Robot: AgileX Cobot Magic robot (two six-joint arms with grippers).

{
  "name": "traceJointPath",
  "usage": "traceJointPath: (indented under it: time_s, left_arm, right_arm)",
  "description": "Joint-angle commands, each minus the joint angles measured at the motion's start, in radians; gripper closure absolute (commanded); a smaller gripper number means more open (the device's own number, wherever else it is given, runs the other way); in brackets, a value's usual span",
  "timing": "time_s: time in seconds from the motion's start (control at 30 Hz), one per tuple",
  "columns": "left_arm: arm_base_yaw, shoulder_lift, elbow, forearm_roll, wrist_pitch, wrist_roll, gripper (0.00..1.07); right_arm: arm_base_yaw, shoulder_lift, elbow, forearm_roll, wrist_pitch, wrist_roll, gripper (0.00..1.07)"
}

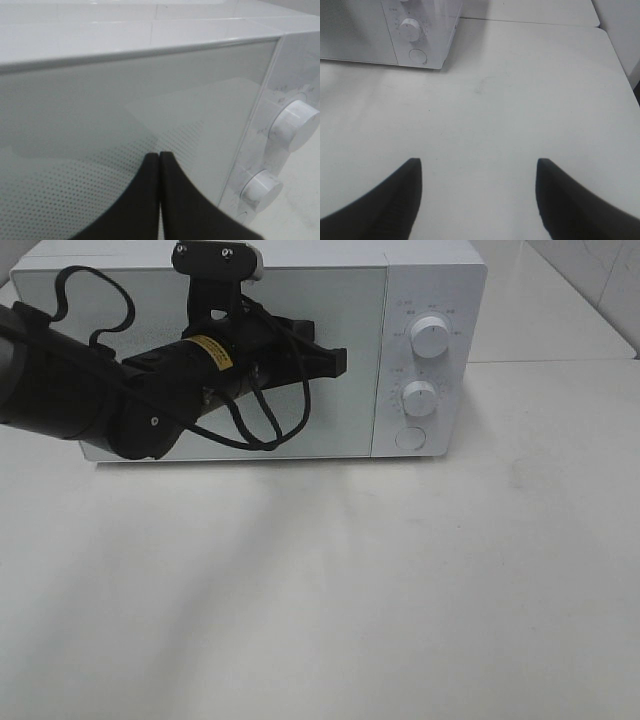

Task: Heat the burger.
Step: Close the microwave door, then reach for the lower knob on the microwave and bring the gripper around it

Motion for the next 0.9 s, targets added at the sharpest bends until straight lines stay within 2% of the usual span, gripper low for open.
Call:
traceJointPath:
  time_s: [0.03,0.17,0.3,0.67,0.73,0.83,0.87,0.9]
  left_arm:
    - [0.033,0.005,-0.033,-0.092,-0.04,-0.002,1.07]
    - [0.032,-0.012,-0.029,-0.031,0.02,-0.009,1.07]
    - [0.022,-0.04,-0.009,-0.021,0.071,-0.009,1.07]
    - [-0.048,-0.156,0.158,-0.021,0.093,-0.006,1.07]
    - [-0.054,-0.187,0.219,-0.026,0.108,-0.006,1.07]
    - [-0.054,-0.197,0.232,-0.027,0.123,-0.006,1.07]
    - [-0.054,-0.215,0.252,-0.036,0.174,-0.006,1.07]
    - [-0.054,-0.235,0.264,-0.053,0.246,-0.006,1.02]
  right_arm:
    - [-0.006,-0.029,0.003,0.002,-0.006,0.0,0.43]
    - [-0.006,-0.029,0.003,0.002,-0.006,0.0,0.43]
    - [-0.006,-0.029,0.003,0.002,-0.006,0.0,0.43]
    - [-0.006,-0.029,0.003,0.002,-0.006,0.0,0.43]
    - [-0.006,-0.029,0.003,0.002,-0.006,0.0,0.43]
    - [-0.006,-0.029,0.003,0.002,-0.006,0.0,0.43]
    - [-0.006,-0.029,0.003,0.002,-0.006,0.0,0.43]
    - [-0.006,-0.029,0.003,0.002,-0.006,0.0,0.43]
